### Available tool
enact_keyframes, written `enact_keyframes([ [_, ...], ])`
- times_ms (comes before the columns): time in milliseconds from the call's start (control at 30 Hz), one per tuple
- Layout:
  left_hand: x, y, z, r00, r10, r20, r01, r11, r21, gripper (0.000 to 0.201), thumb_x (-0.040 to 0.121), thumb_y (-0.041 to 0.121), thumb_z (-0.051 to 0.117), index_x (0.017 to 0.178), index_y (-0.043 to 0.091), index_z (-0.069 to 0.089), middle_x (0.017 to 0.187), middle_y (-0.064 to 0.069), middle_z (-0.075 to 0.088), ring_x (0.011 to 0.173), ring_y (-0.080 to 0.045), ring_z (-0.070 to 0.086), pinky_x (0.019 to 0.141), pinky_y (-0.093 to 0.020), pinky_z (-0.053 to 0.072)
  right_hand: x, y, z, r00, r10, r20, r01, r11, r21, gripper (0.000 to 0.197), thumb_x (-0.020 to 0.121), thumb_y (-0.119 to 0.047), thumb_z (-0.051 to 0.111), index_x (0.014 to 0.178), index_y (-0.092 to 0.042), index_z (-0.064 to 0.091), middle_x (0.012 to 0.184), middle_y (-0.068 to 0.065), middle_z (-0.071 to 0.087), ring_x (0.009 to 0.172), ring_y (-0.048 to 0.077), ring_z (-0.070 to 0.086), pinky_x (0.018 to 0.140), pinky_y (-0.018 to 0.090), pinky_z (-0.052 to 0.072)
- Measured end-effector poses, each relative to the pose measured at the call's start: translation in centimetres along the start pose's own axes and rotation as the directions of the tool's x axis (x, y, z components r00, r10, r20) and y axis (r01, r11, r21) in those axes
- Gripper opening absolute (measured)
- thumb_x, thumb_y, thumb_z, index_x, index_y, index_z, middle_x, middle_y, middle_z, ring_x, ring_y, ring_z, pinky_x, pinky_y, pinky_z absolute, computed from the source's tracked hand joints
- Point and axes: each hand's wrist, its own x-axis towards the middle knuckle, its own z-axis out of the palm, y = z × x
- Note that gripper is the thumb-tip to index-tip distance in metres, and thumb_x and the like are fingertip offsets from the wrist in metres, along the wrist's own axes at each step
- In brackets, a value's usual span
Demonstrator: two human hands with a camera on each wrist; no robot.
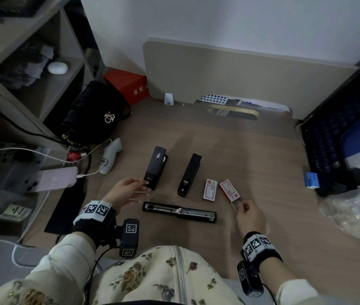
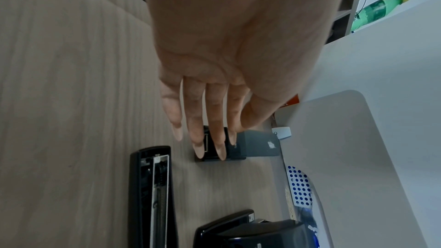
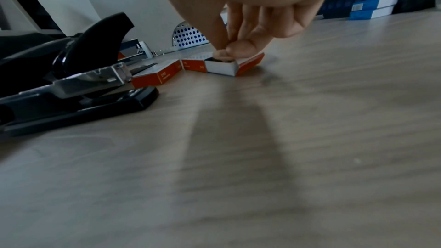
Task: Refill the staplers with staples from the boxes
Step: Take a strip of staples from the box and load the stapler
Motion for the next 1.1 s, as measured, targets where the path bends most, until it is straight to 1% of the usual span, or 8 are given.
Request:
enact_keyframes([
  [100,0.2,0.2,0.2,1.000,-0.007,0.007,0.007,1.000,-0.016,0.020,0.098,0.014,0.047,0.112,0.011,0.062,0.100,-0.004,0.073,0.089,-0.019,0.069,0.062,-0.026,0.047,-0.5,-0.5,-0.9,0.999,-0.031,-0.023,0.031,0.999,0.033,0.016,0.089,-0.040,0.050,0.091,-0.028,0.061,0.091,-0.003,0.071,0.084,0.027,0.065,0.072,0.031,0.050],
  [300,0.0,0.9,0.6,0.999,0.031,0.027,-0.030,1.000,-0.007,0.021,0.098,0.015,0.046,0.111,0.012,0.063,0.099,-0.005,0.072,0.087,-0.018,0.068,0.056,-0.022,0.049,-0.8,-2.3,-1.9,0.990,-0.140,-0.026,0.139,0.911,0.389,0.006,0.085,-0.025,0.063,0.085,-0.020,0.059,0.089,-0.001,0.070,0.081,0.021,0.066,0.075,0.036,0.053],
  [400,0.0,1.7,0.8,0.998,0.060,0.033,-0.060,0.998,-0.002,0.020,0.098,0.014,0.048,0.108,0.014,0.065,0.104,-0.007,0.073,0.093,-0.021,0.069,0.060,-0.024,0.050,-1.3,-3.7,-2.0,0.973,-0.210,0.097,0.115,0.803,0.585,0.012,0.083,-0.013,0.069,0.079,-0.017,0.059,0.088,0.004,0.069,0.074,0.017,0.064,0.070,0.038,0.057],
  [467,0.1,2.0,0.9,0.996,0.074,0.048,-0.074,0.997,0.001,0.020,0.097,0.015,0.049,0.109,0.014,0.066,0.106,-0.007,0.073,0.095,-0.021,0.070,0.060,-0.024,0.051,-1.9,-4.6,-1.9,0.933,-0.316,0.172,0.137,0.755,0.641,0.017,0.078,-0.006,0.074,0.079,-0.016,0.059,0.088,0.005,0.068,0.077,0.015,0.063,0.070,0.028,0.054],
  [633,0.2,1.9,1.1,0.995,0.081,0.055,-0.082,0.997,0.013,0.018,0.096,0.016,0.053,0.109,0.015,0.067,0.106,-0.007,0.073,0.093,-0.020,0.070,0.062,-0.025,0.050,-2.9,-6.0,-1.4,0.834,-0.469,0.290,0.260,0.799,0.542,0.023,0.071,-0.005,0.079,0.088,-0.015,0.068,0.082,-0.008,0.065,0.076,-0.004,0.060,0.069,0.010,0.043],
  [767,0.2,1.5,0.7,0.996,0.072,0.060,-0.074,0.997,0.031,0.021,0.096,0.015,0.051,0.112,0.012,0.065,0.108,-0.009,0.073,0.099,-0.025,0.068,0.065,-0.027,0.050,-3.4,-6.5,-0.2,0.789,-0.457,0.410,0.283,0.863,0.418,0.022,0.069,-0.020,0.083,0.077,-0.034,0.068,0.079,-0.006,0.067,0.072,0.004,0.057,0.070,0.018,0.044],
  [900,0.0,1.1,0.1,0.994,0.089,0.062,-0.092,0.994,0.051,0.021,0.097,0.014,0.049,0.109,0.012,0.065,0.102,-0.007,0.074,0.080,-0.011,0.070,0.058,-0.022,0.048,-4.1,-7.1,0.1,0.756,-0.483,0.441,0.328,0.863,0.383,0.019,0.074,-0.013,0.078,0.092,-0.012,0.073,0.081,-0.007,0.057,0.069,0.001,0.048,0.060,0.004,0.038],
  [1100,0.3,0.7,-0.6,0.995,0.080,0.058,-0.082,0.996,0.038,0.015,0.097,0.013,0.050,0.103,0.014,0.064,0.090,-0.001,0.075,0.067,-0.003,0.071,0.057,-0.023,0.048,-4.4,-7.5,1.6,0.764,-0.428,0.482,0.281,0.894,0.348,0.031,0.071,-0.014,0.081,0.100,-0.012,0.069,0.081,-0.011,0.056,0.070,-0.002,0.049,0.059,0.007,0.037],
])
